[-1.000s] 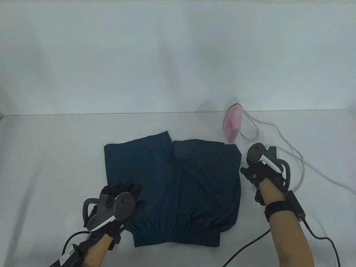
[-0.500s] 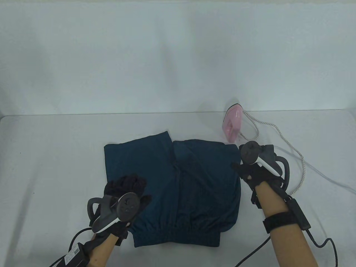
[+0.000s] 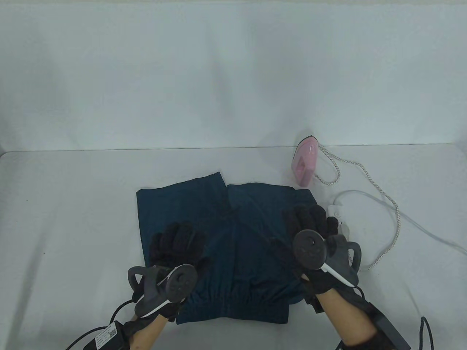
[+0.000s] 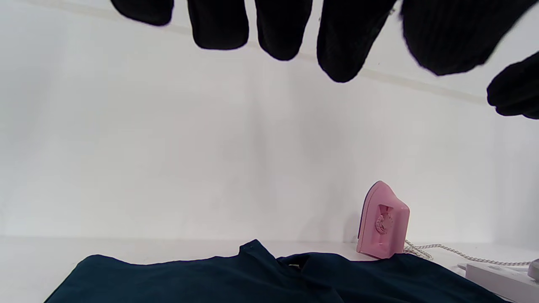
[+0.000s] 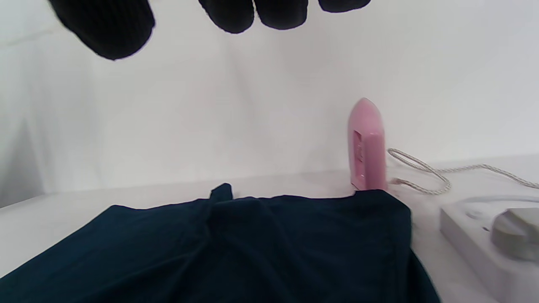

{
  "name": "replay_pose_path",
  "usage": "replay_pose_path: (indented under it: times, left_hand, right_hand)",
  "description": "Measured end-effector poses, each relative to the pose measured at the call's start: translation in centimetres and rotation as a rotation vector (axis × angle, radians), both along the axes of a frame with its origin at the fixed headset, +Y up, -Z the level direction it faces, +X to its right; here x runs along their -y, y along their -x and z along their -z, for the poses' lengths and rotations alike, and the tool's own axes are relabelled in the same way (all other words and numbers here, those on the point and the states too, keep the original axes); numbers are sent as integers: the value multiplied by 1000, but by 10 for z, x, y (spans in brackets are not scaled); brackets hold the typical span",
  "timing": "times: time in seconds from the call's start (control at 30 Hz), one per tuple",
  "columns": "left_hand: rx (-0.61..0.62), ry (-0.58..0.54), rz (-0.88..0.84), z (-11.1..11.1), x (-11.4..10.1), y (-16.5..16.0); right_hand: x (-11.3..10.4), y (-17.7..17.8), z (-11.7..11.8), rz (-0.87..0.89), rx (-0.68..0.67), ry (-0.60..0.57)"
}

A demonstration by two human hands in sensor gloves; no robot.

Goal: Iron shorts with electric iron on table

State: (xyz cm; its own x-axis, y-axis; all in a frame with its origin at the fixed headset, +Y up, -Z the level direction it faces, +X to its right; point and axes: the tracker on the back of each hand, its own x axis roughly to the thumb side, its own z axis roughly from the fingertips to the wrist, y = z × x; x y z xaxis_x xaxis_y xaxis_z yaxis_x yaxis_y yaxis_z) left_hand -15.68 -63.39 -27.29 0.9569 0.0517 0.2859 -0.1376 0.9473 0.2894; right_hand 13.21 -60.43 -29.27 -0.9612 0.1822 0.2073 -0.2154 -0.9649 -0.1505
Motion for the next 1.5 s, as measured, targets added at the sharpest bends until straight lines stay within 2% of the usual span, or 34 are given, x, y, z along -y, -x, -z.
replay_pose_path:
  times: [0.07, 0.2, 0.27, 0.47, 1.5]
  left_hand:
    - [1, 5, 26, -2, 2, -3]
    - [-11, 2, 62, -3, 5, -6]
    - [-20, -1, 75, -4, 6, -6]
    - [-44, 20, 125, -2, 12, -5]
    - [-74, 42, 135, -5, 17, 1]
  right_hand:
    - [10, 11, -9, -6, -31, -21]
    - [35, 31, -16, -61, -62, 27]
    - [46, 39, -16, -110, -68, 2]
    - [60, 50, -16, -205, -79, -85]
    - [60, 51, -9, -190, -56, -85]
